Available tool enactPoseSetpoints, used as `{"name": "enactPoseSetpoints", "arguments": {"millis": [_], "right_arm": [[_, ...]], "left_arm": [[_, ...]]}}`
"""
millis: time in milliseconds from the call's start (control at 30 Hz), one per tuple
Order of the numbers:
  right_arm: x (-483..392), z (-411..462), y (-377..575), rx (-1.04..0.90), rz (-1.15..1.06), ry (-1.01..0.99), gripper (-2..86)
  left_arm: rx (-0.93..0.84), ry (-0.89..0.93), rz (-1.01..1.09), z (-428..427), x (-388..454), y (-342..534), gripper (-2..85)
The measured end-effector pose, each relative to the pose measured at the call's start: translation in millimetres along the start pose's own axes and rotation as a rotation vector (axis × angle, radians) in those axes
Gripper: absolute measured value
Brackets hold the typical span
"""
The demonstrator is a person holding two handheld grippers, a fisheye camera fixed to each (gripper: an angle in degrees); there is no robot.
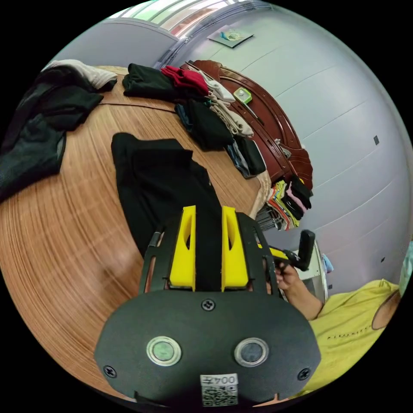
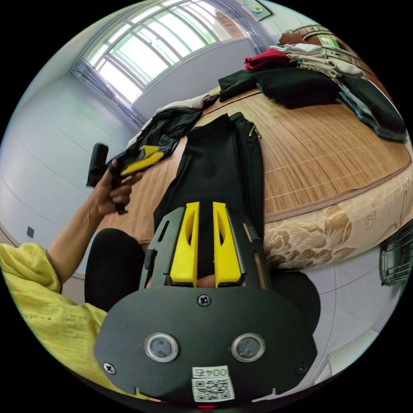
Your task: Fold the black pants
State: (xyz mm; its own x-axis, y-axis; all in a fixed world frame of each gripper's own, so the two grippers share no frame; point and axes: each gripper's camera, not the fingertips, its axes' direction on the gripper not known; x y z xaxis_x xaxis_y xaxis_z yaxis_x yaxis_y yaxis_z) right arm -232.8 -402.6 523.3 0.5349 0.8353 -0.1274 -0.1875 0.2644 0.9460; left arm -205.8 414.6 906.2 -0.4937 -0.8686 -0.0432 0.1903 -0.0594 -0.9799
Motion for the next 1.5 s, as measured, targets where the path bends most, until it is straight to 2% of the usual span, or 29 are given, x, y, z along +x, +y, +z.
{"name": "enactPoseSetpoints", "arguments": {"millis": [133, 300, 467, 533, 600, 767, 967, 1100, 1267, 1400, 1500], "right_arm": [[-5.0, -2.6, 16.2, -0.057, 0.005, -0.015, 6.4], [-8.9, -17.2, 29.7, -0.048, 0.031, -0.018, 6.4], [-4.6, -41.2, 37.1, 0.021, 0.081, -0.044, 6.5], [-2.0, -45.9, 40.1, 0.028, 0.097, -0.044, 6.6], [-0.6, -47.8, 42.4, 0.041, 0.109, -0.045, 6.7], [-2.5, -40.0, 35.4, 0.051, 0.097, 0.001, 8.0], [0.3, -8.8, -11.7, 0.038, 0.036, 0.103, 11.1], [12.8, 30.4, -61.0, -0.038, 0.056, 0.164, 12.9], [19.4, 73.1, -110.8, -0.130, 0.061, 0.247, 13.8], [15.4, 100.8, -136.8, -0.201, 0.087, 0.181, 8.1], [3.0, 116.8, -148.4, -0.207, 0.096, 0.211, 6.5]], "left_arm": [[-0.076, -0.018, -0.010, -6.6, 32.5, 99.8, 9.0], [-0.077, 0.015, 0.009, -10.8, 64.2, 165.8, 11.1], [-0.135, -0.155, 0.144, -7.5, 94.7, 188.6, 13.2], [-0.176, -0.296, 0.223, -2.3, 108.1, 198.2, 13.7], [-0.200, -0.322, 0.241, 3.4, 110.3, 207.3, 13.9], [-0.261, -0.320, 0.222, 27.6, 97.7, 243.2, 13.6], [-0.193, -0.328, 0.227, 32.4, 89.1, 265.8, 12.6], [-0.148, -0.331, 0.276, 30.8, 89.6, 276.2, 11.9], [-0.149, -0.299, 0.224, 35.7, 71.3, 275.8, 9.2], [-0.169, -0.231, 0.169, 32.3, 52.1, 274.9, 4.8], [-0.153, -0.159, 0.112, 13.8, 37.2, 276.8, 3.2]]}}
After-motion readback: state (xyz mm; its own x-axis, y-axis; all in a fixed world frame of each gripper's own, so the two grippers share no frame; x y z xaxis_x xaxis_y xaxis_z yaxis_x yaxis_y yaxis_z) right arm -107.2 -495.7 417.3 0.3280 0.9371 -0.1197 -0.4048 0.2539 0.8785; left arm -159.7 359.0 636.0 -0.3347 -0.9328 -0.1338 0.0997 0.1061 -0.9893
